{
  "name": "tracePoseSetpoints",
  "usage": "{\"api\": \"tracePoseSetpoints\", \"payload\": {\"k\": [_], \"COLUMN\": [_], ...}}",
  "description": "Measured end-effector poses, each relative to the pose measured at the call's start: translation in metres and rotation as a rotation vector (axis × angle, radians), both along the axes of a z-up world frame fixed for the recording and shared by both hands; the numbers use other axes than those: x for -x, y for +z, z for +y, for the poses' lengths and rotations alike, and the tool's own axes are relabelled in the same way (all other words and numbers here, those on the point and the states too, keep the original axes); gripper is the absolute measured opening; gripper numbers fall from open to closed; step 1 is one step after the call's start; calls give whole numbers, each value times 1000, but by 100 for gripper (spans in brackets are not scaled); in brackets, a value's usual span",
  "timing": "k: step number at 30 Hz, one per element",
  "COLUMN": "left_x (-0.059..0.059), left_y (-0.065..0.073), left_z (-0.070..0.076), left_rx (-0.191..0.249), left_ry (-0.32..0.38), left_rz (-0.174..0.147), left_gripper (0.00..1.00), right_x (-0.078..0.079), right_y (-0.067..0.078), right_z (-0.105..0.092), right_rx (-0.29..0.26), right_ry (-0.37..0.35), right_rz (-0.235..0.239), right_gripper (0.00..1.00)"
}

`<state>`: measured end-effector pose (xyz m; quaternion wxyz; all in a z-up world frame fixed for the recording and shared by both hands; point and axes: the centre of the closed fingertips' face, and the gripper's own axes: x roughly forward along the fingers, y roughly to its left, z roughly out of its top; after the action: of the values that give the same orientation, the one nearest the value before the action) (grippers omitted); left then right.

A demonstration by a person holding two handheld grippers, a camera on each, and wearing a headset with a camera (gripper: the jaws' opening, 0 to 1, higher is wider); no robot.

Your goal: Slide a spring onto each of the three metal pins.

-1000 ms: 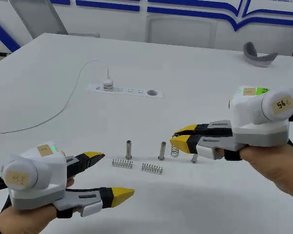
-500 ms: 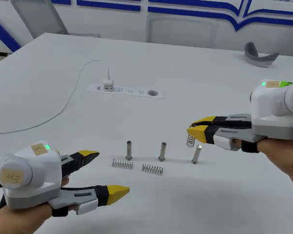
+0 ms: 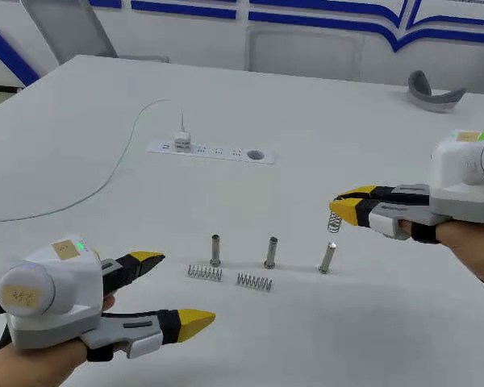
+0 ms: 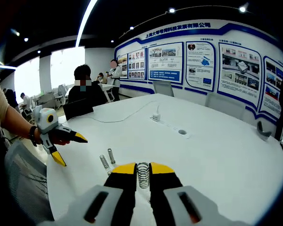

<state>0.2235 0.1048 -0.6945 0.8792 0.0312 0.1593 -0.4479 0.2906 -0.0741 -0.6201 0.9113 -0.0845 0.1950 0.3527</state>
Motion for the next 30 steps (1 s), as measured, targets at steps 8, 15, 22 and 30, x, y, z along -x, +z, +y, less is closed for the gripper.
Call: {"api": "tracePoseSetpoints", "payload": {"k": [8, 15, 22, 30], "left_x": [-1, -1, 0, -1], "left_y": [0, -1, -2, -3], "left_z": [2, 4, 4, 4], "left_rx": [-5, -5, -7, -9], "left_ry": [6, 11, 10, 9], "left_rz": [-1, 2, 7, 10], "left_gripper": [72, 72, 72, 71], "right_x": [-8, -9, -10, -10], "right_y": [-16, -31, -39, -45], "right_z": [-5, -11, -14, -14], "right_rx": [4, 3, -3, -11], "right_ry": [-24, -50, -56, -63], "right_rz": [18, 38, 35, 37], "right_gripper": [11, 11, 11, 11]}}
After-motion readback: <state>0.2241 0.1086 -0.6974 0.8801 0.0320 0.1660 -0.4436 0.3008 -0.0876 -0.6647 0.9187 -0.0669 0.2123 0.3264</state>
